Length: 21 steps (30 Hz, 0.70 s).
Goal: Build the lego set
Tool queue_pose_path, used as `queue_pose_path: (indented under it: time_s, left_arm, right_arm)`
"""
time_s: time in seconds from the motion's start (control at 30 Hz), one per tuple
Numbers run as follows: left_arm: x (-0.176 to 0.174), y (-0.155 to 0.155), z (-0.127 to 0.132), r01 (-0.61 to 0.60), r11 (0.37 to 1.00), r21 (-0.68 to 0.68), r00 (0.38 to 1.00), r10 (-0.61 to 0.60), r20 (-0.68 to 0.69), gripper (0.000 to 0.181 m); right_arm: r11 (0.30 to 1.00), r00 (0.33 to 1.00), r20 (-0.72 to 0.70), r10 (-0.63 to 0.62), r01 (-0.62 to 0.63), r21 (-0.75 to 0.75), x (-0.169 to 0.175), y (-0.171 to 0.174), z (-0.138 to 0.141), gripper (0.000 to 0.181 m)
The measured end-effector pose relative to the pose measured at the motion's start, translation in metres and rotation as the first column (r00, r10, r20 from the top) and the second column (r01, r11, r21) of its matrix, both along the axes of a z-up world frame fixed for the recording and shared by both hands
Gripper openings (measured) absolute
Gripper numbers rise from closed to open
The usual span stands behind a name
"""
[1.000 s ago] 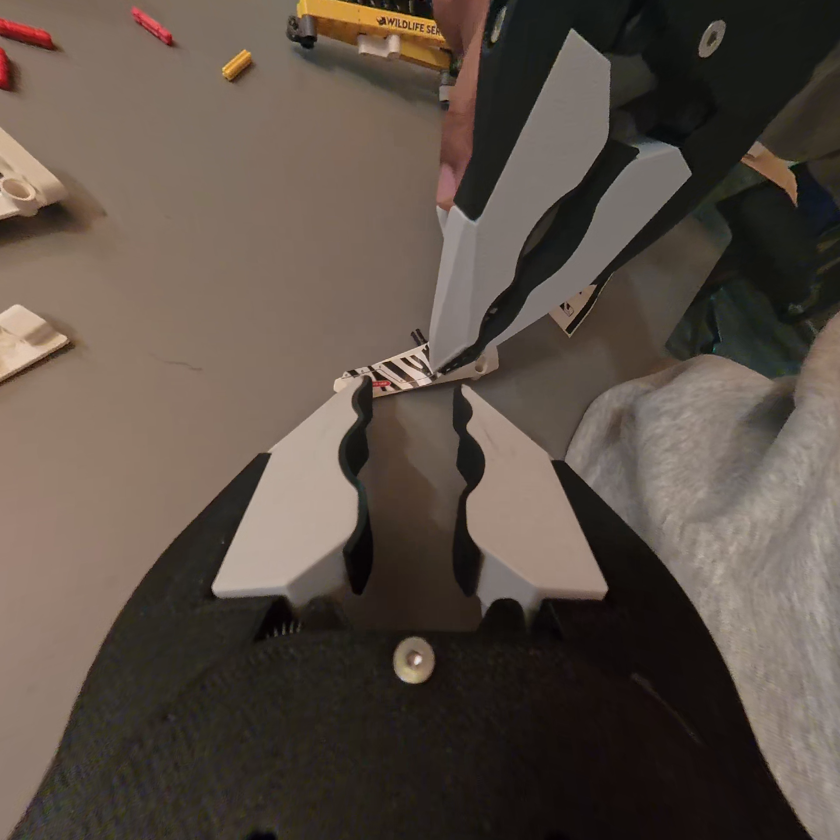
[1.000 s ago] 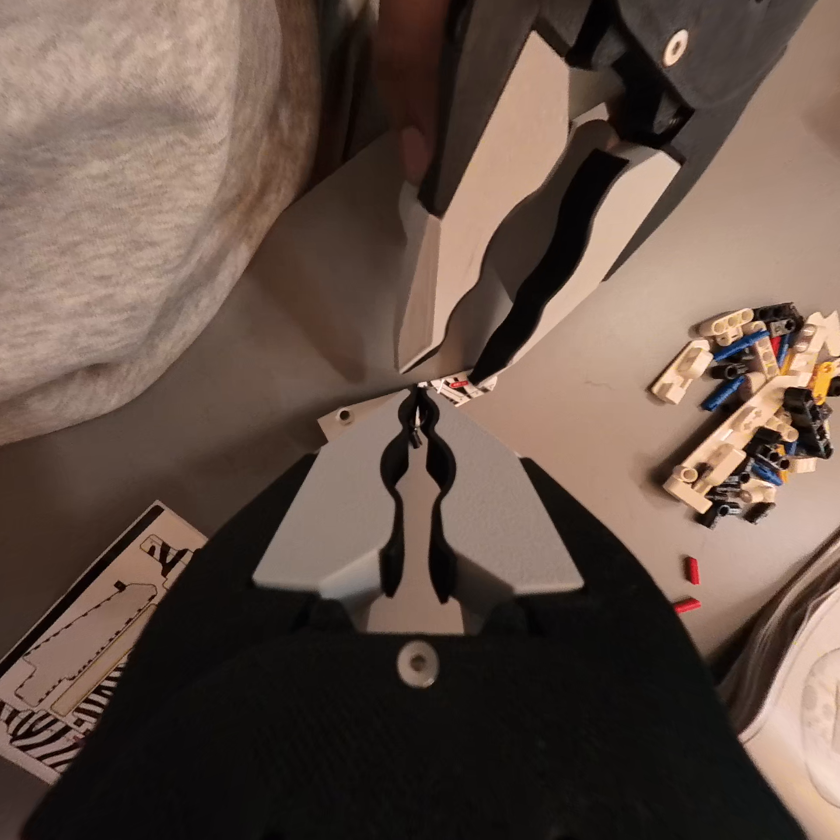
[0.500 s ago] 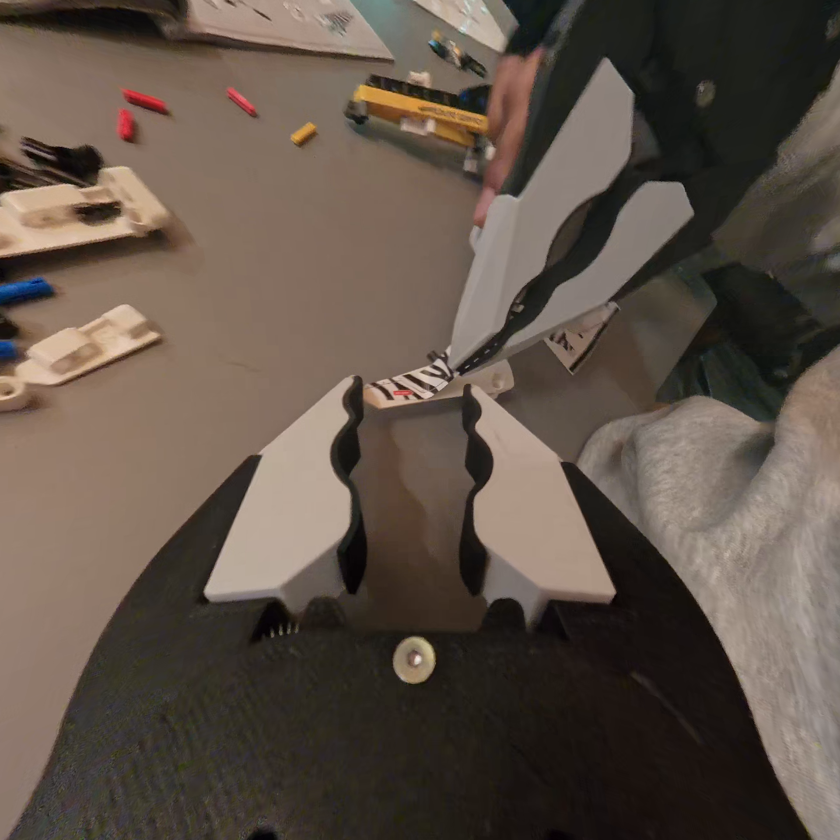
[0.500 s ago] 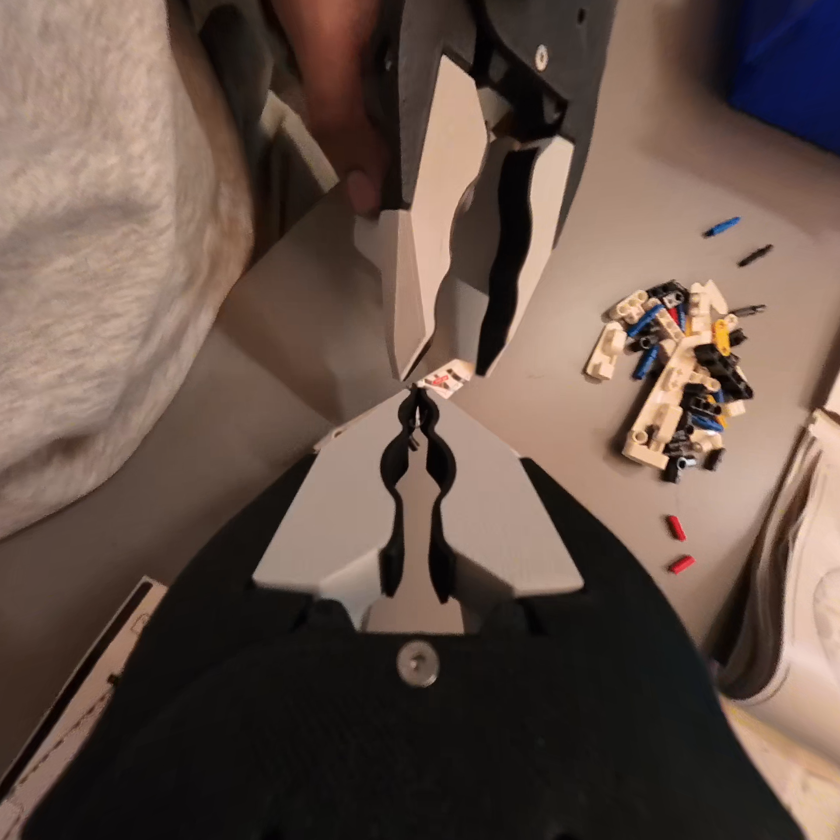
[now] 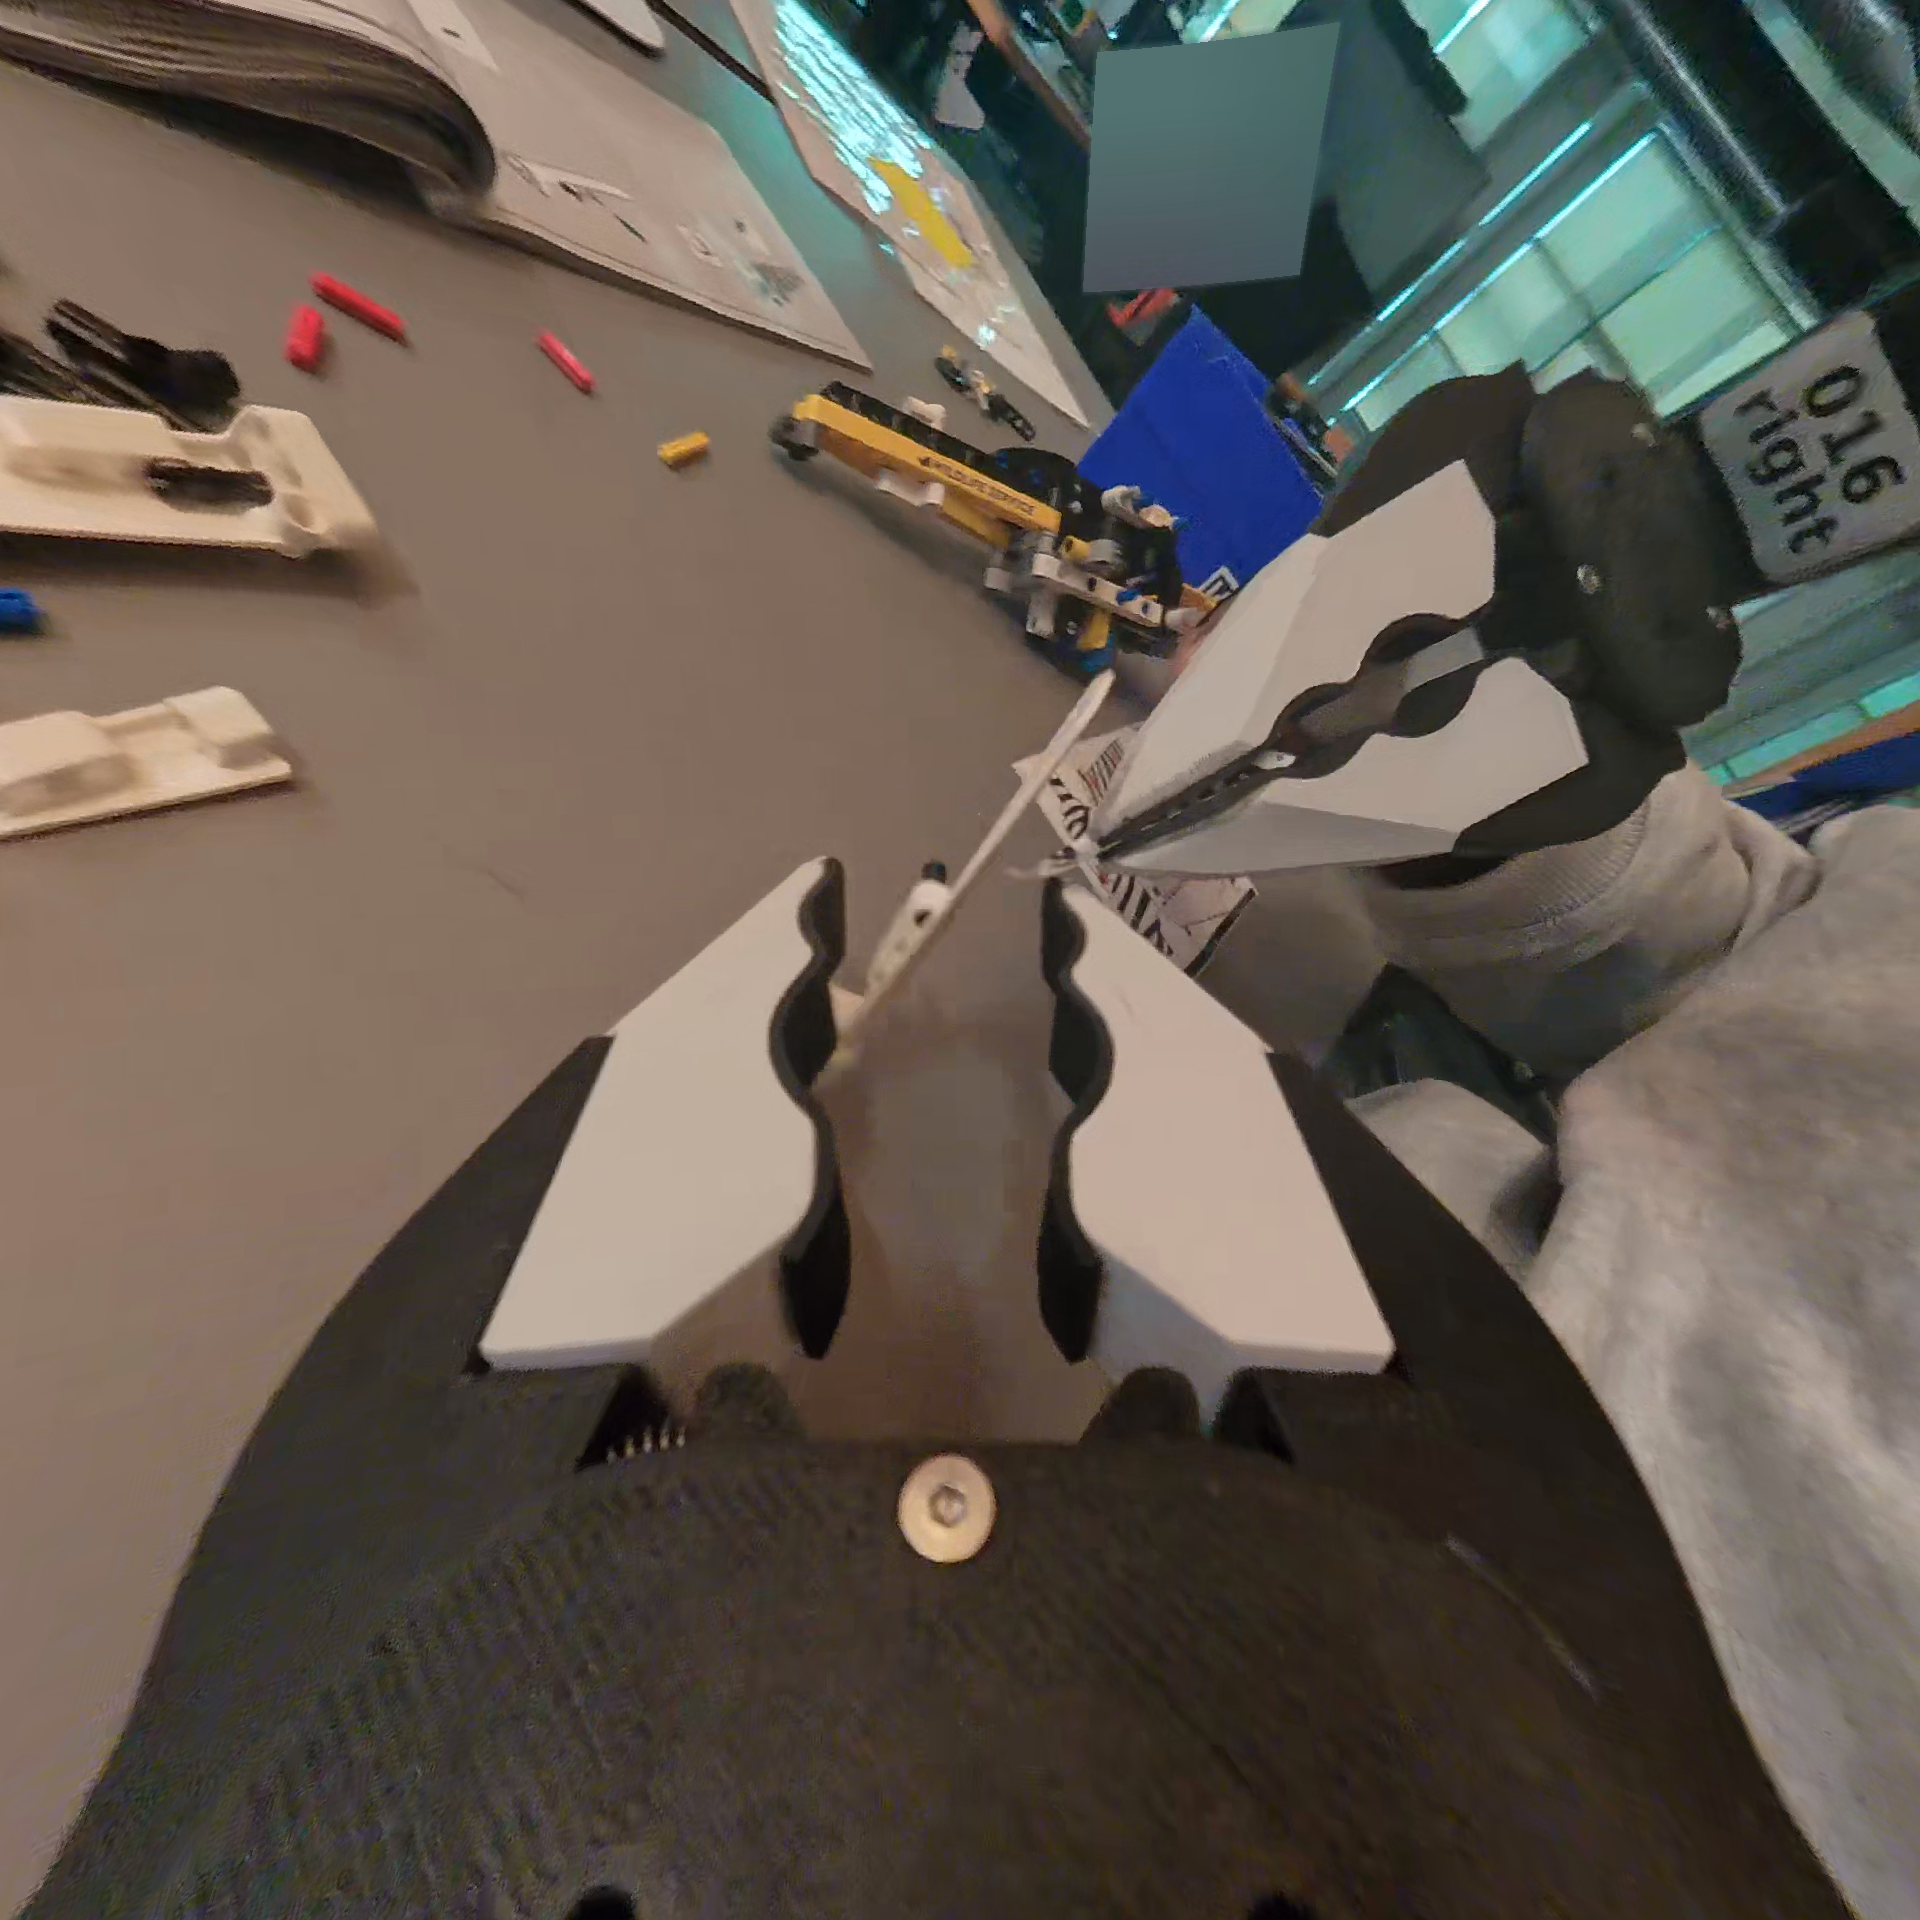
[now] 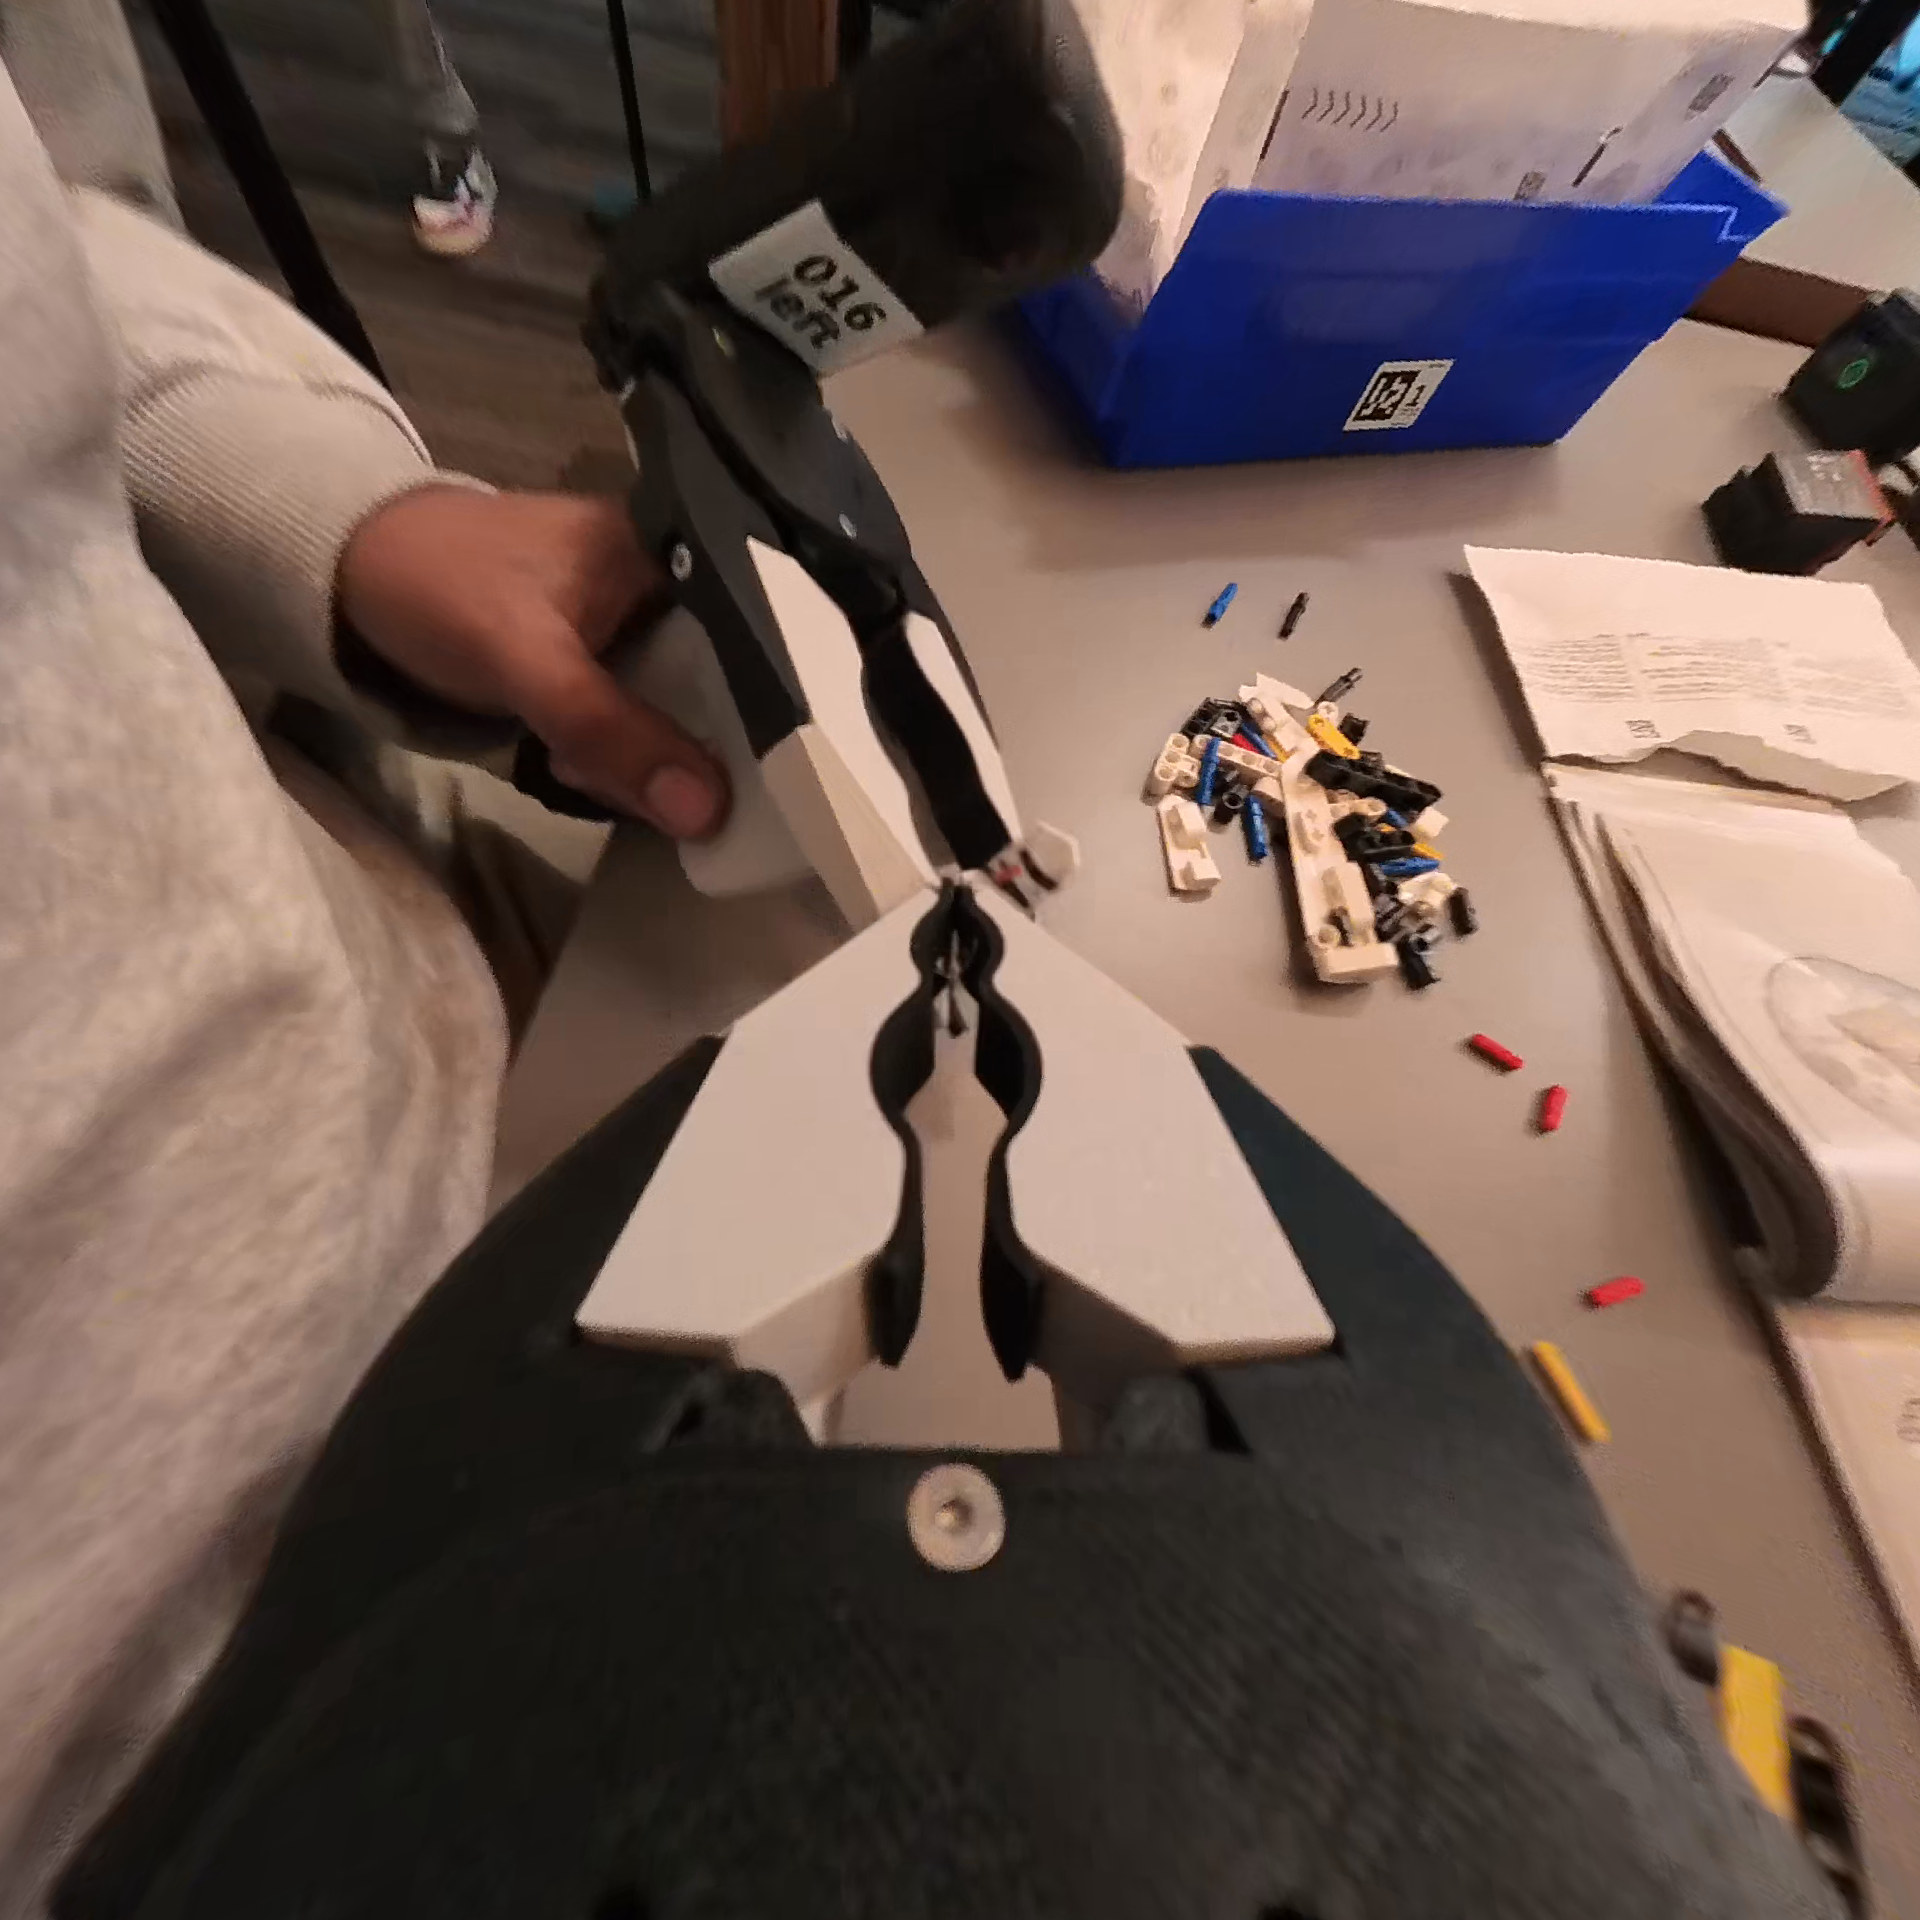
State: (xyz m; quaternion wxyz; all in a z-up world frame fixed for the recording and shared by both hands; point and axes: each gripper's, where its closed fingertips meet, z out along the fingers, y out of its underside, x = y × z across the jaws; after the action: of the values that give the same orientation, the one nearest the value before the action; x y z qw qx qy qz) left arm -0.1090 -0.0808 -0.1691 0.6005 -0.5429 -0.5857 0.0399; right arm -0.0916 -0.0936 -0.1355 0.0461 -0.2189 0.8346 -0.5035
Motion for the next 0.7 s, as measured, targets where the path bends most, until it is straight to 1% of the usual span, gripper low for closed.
queue_pose_path:
  time_s: [0.03,0.1,0.13,0.2,0.3,0.47,0.5,0.57,0.6,0.63,0.67,0.7]
  left_arm:
    - [0.002,0.003,0.002,0.017,1.000,0.003,1.000,-0.017,-0.016,0.023]
    - [0.005,0.009,0.005,0.061,0.998,0.013,0.998,-0.061,-0.030,0.005]
    - [0.007,0.011,0.005,0.074,0.997,0.026,0.997,-0.073,-0.027,0.005]
    - [0.008,0.017,0.009,0.106,0.991,0.082,0.994,-0.105,-0.019,0.006]
    - [0.007,0.021,0.013,0.111,0.981,0.157,0.994,-0.111,-0.005,0.007]
    - [0.005,0.027,0.010,0.112,0.984,0.140,0.993,-0.117,0.032,0.007]
    - [0.004,0.026,0.006,0.097,0.986,0.136,0.992,-0.106,0.062,0.006]
    - [0.004,0.021,-0.010,0.078,0.992,0.096,0.990,-0.088,0.108,0.006]
    - [0.004,0.020,-0.008,0.070,0.988,0.135,0.992,-0.083,0.099,0.006]
    - [0.003,0.020,-0.002,0.066,0.980,0.190,0.992,-0.084,0.091,0.006]
    - [0.000,0.021,0.002,0.073,0.971,0.229,0.992,-0.094,0.082,0.006]
    - [-0.002,0.022,0.004,0.081,0.967,0.240,0.991,-0.104,0.082,0.016]
  right_arm:
    - [1.000,0.999,0.043,-0.011,0.011,-0.003,0.001,0.002,0.001,0.000]
    - [0.999,0.993,0.112,-0.041,0.044,-0.019,-0.002,0.005,0.006,0.000]
    - [0.997,0.989,0.130,-0.067,0.070,-0.021,-0.008,0.006,0.008,0.000]
    - [0.994,0.981,0.165,-0.104,0.109,-0.026,-0.018,0.012,0.012,0.000]
    - [0.985,0.954,0.258,-0.156,0.171,-0.037,-0.029,0.018,0.018,0.000]
    - [0.966,0.906,0.355,-0.230,0.257,-0.030,-0.041,0.028,0.018,0.000]
    - [0.951,0.887,0.380,-0.264,0.306,-0.052,-0.049,0.031,0.023,0.000]
    - [0.898,0.821,0.484,-0.302,0.416,-0.146,-0.076,0.042,0.050,0.000]
    - [0.881,0.786,0.539,-0.303,0.446,-0.155,-0.086,0.051,0.060,0.000]
    - [0.874,0.767,0.564,-0.306,0.461,-0.152,-0.091,0.058,0.063,0.000]
    - [0.873,0.766,0.557,-0.319,0.467,-0.141,-0.091,0.062,0.059,0.000]
    - [0.877,0.773,0.534,-0.342,0.467,-0.115,-0.088,0.065,0.050,0.000]
